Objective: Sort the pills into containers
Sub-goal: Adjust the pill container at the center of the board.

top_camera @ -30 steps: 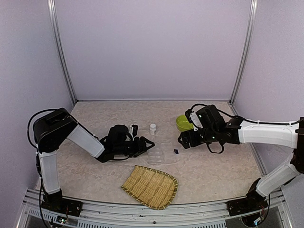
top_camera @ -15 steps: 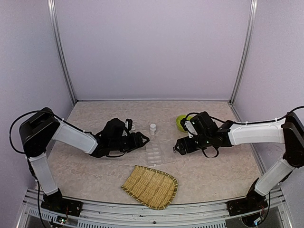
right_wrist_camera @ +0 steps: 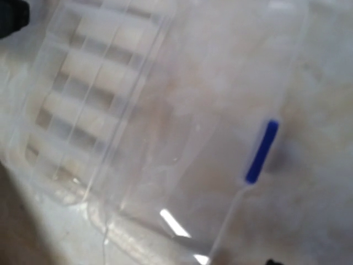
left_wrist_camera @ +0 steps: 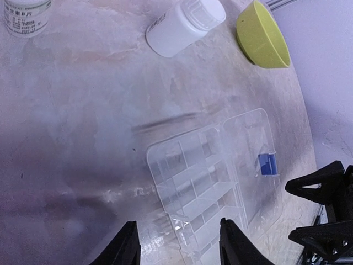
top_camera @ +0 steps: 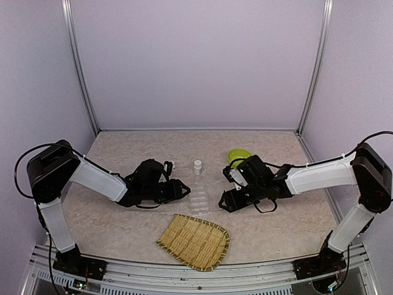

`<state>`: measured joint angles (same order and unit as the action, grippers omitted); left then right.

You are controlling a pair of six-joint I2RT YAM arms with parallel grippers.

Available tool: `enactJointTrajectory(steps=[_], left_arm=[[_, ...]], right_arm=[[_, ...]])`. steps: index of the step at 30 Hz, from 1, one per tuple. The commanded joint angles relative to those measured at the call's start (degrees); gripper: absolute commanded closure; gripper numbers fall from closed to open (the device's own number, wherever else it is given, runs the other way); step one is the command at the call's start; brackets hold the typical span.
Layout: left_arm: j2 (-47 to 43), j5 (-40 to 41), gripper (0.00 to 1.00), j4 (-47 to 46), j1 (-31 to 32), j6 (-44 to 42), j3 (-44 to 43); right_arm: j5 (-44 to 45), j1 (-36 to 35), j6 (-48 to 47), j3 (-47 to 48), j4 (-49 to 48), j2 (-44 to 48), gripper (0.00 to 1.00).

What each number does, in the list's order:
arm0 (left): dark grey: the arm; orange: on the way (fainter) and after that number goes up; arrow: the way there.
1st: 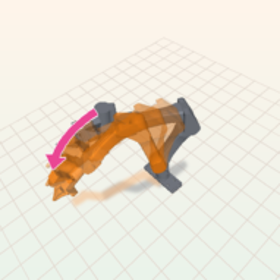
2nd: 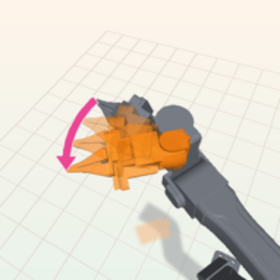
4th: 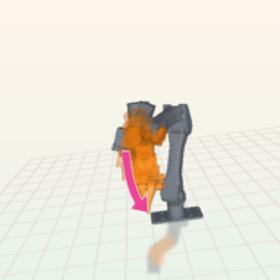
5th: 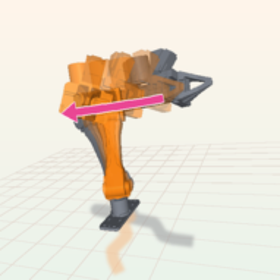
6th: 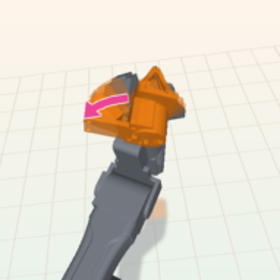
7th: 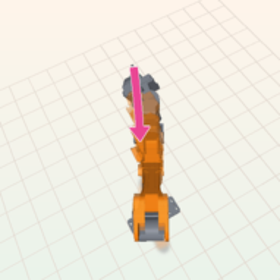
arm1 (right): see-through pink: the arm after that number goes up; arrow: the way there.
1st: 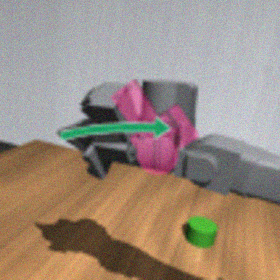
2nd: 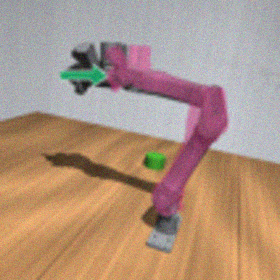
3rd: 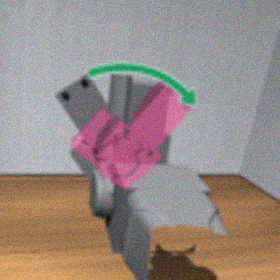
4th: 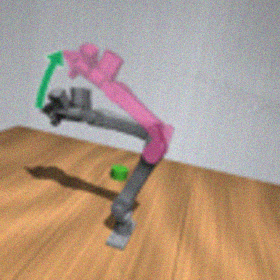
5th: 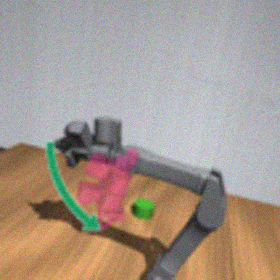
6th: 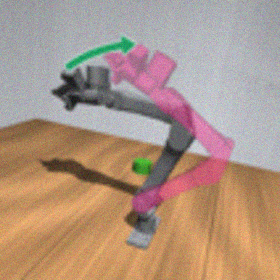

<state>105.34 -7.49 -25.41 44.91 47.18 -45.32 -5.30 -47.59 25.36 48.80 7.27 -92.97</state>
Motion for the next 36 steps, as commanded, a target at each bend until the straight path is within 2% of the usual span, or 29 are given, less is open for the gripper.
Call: enactJointTrajectory(steps=[1, 14, 36], left_arm=[[1.67, -1.47, 0.52, 0.60, 0.53, -0.68, -0.93], [4.66, -4.55, 0.59, -1.53, 0.87, -0.04, -2.64], [9.71, -8.66, 0.59, -2.06, 1.50, -0.08, -9.77]], right_arm=[[-2.57, -0.43, 2.51, -1.42, -2.34, -1.01, 0.32], [-3.03, -0.74, 3.16, -0.44, -4.15, -4.03, 0.31], [0.64, 4.58, 1.35, 4.63, -2.87, -4.97, 0.26]])
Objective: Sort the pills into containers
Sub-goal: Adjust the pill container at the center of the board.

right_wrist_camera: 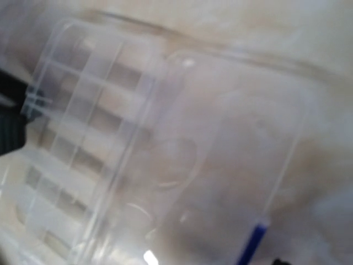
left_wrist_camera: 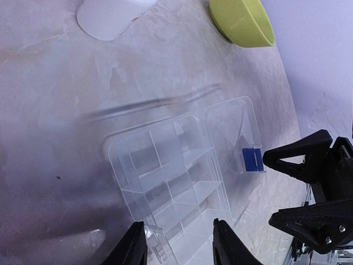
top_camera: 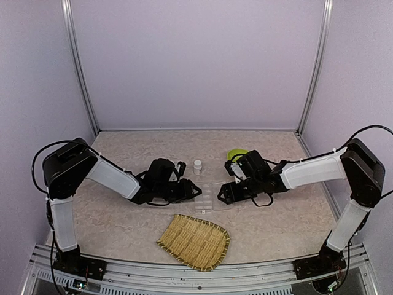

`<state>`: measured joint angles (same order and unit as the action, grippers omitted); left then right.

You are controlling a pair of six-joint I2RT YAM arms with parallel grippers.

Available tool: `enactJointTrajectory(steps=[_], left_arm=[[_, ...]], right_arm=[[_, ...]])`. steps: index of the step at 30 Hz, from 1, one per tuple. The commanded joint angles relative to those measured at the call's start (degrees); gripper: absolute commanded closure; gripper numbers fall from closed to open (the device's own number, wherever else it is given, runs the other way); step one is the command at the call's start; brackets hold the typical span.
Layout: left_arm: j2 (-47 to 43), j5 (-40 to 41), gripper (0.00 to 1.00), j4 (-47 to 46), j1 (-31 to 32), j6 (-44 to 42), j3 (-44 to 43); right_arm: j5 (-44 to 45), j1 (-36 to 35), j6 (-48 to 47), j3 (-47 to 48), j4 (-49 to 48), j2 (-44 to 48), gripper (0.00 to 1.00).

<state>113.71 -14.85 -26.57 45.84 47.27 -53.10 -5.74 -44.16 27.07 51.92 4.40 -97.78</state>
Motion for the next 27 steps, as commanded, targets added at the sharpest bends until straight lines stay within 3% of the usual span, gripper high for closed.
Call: enactJointTrajectory(steps=[1, 15, 27], left_arm=[[1.58, -1.32, 0.59, -0.88, 0.63, -0.21, -2.34], [2.29, -0.47, 0.55, 0.32, 0.83, -0.06, -3.27], [-1.18, 1.35, 0.40, 0.15, 0.40, -0.27, 1.03]], right_arm=[[1.20, 1.38, -0.35, 1.58, -0.08, -0.14, 0.26], [0.17, 3.38, -2.01, 2.19, 0.79, 1.01, 0.23], [-5.97, 0.90, 1.23, -6.62, 0.96, 7.44, 0.08]])
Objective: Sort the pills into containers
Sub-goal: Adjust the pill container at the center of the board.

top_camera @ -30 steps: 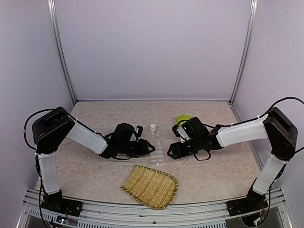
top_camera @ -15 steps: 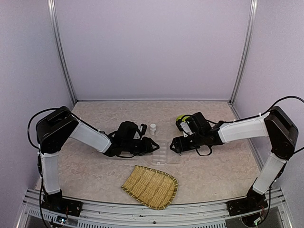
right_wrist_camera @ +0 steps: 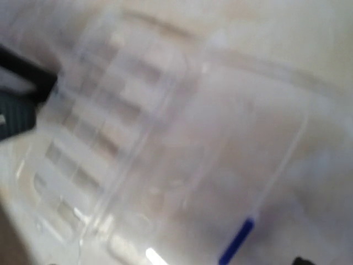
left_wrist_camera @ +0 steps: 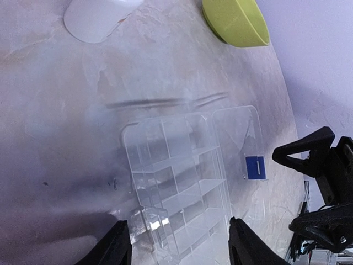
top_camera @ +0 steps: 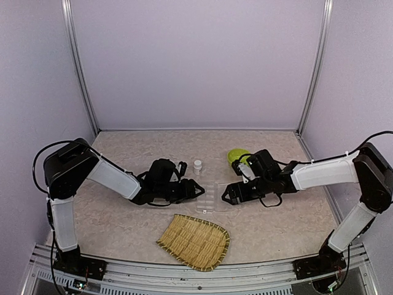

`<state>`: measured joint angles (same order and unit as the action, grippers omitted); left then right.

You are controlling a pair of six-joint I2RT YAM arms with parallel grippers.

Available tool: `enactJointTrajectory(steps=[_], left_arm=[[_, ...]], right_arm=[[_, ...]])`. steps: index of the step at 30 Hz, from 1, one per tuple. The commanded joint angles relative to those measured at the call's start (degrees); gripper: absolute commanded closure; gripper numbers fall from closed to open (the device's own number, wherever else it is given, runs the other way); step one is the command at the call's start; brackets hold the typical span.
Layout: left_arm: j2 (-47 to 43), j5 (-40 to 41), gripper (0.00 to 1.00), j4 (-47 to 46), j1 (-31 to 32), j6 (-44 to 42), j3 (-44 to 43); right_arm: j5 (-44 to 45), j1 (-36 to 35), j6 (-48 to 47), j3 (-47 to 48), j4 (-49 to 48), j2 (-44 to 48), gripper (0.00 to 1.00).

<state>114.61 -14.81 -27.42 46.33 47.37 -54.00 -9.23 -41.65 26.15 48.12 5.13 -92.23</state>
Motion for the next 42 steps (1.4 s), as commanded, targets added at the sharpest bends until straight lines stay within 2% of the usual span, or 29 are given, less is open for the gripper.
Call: enactJointTrajectory(steps=[1, 7, 9, 11, 13, 17, 29, 42], left_arm=[[-2.37, 1.37, 0.39, 0.97, -0.09, -0.39, 2.15], [-4.14, 1.82, 0.31, 0.53, -0.04, -0.77, 3.26], [-5.07, 2.07, 0.27, 0.14, -0.02, -1.01, 3.96], [-6.15, 2.66, 0.17, 0.37, -0.09, -1.29, 4.60], [-7.08, 3.35, 0.14, 0.88, -0.14, -1.52, 5.13], [-8.65, 4.27, 0.13, 1.23, -0.43, -1.84, 6.31], [-10.39, 4.47, 0.13, 1.37, -1.24, -2.11, 7.90], [-7.30, -0.47, 0.13, -2.44, 0.28, -0.67, 7.36]], right_arm=[[-2.79, -2.34, 2.47, -3.42, -0.33, 1.89, 0.07], [-4.69, -4.41, 4.37, -5.45, -5.90, -0.21, 0.06], [-6.02, -4.35, 4.83, -5.93, -8.16, -0.64, 0.05], [-7.30, -4.40, 5.31, -6.22, -10.04, -0.96, 0.05], [-8.71, -4.40, 5.90, -6.43, -11.73, -1.35, 0.05], [-9.93, -4.36, 7.19, -6.72, -14.20, -2.05, 0.04], [-3.95, -3.17, 9.26, -6.57, -14.97, -2.02, 0.02], [-3.31, -1.09, 8.50, -4.37, -14.81, -2.64, 0.02]])
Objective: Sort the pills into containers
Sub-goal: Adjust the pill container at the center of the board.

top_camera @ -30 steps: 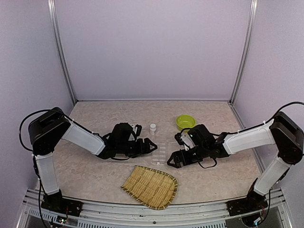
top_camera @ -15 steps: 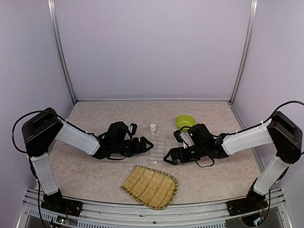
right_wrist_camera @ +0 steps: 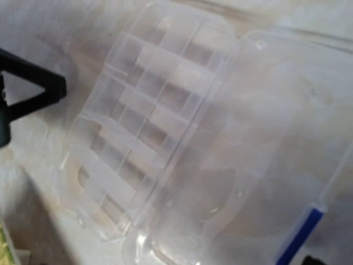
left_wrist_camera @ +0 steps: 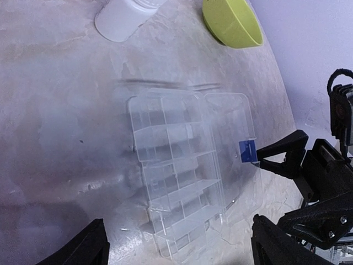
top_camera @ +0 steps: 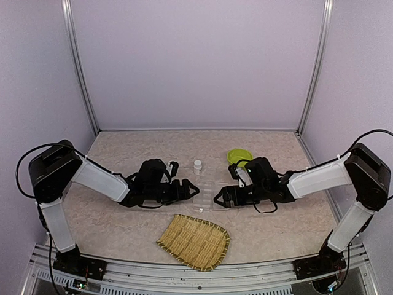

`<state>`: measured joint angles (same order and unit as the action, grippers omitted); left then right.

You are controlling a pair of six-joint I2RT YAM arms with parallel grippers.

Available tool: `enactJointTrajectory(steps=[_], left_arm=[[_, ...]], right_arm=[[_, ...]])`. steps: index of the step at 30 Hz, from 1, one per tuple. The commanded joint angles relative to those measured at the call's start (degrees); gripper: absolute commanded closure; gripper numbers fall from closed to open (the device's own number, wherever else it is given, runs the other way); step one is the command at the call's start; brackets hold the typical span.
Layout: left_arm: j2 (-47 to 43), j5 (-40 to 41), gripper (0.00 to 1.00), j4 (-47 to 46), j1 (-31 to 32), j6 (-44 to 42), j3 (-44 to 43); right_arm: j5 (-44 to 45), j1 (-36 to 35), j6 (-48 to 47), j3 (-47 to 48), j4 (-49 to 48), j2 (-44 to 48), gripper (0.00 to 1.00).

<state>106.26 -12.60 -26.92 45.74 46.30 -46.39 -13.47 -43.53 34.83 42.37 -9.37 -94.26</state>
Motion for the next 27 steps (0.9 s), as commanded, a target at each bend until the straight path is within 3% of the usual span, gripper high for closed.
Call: enactJointTrajectory(steps=[1, 16, 27], left_arm=[[1.36, -3.22, 0.13, -3.30, 1.05, 0.55, -0.40], [4.82, -8.87, 0.14, -4.61, 3.19, 1.55, -3.77], [9.74, -14.57, 0.13, -4.96, 4.38, 1.81, -9.55]], right_arm=[[1.17, 0.90, -0.26, 1.40, 0.12, -0.44, 0.02], [10.99, 4.39, -1.92, 0.55, 13.17, 10.84, 0.00], [12.04, 6.92, -2.46, -0.77, 15.49, 15.60, 0.00]])
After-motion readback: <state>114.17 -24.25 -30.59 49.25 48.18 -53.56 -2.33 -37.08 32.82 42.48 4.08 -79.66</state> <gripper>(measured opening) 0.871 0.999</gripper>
